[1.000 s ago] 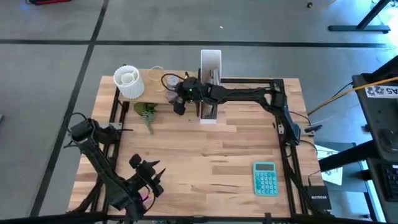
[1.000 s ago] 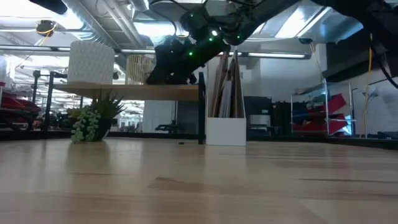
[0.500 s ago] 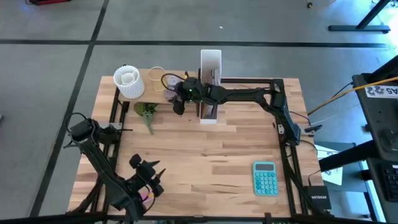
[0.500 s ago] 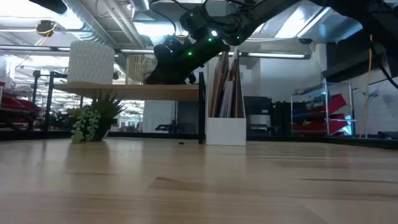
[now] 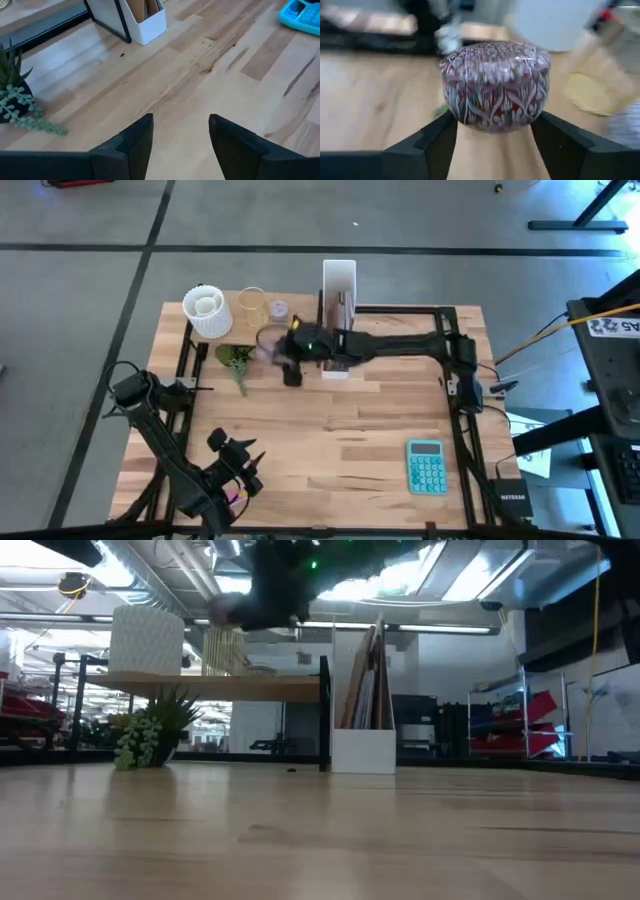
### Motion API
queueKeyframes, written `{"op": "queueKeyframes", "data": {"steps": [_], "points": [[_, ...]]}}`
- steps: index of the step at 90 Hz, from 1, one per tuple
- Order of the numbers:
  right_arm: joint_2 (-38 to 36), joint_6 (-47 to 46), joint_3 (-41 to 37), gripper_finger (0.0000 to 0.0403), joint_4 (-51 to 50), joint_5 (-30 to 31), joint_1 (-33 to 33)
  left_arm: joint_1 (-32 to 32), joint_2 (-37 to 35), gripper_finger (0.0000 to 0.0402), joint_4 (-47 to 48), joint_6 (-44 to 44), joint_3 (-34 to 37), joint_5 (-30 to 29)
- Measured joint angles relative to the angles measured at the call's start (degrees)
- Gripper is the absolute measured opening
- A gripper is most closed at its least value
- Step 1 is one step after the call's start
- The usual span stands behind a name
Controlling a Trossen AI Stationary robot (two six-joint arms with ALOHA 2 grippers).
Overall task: Stock shelves
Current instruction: Remove the red pattern scented candle from the shelf
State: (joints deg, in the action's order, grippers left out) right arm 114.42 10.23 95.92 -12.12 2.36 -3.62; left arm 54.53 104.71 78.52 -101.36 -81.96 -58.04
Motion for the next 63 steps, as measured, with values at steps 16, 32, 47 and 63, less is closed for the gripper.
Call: {"op": "queueKeyframes", "data": {"steps": [16,32,47,63], "points": [[-0.95,1.88,-0.93,0.0200,-4.20,-0.72,6.98,2.09,-0.09,0.0175,0.07,-0.17,-0.90,0.16],[1.23,-1.74,-10.14,0.0159,3.04,-1.56,11.48,3.90,-0.11,0.0175,0.15,-2.10,-0.91,0.00],[2.22,-6.88,-17.80,0.0138,13.19,-0.39,12.89,4.48,-0.13,0.0175,0.26,-2.37,-0.94,-0.38],[2.33,-6.97,-20.17,0.0136,13.48,-2.93,14.18,3.76,-0.02,0.0175,0.28,-0.30,-0.94,-0.41]]}}
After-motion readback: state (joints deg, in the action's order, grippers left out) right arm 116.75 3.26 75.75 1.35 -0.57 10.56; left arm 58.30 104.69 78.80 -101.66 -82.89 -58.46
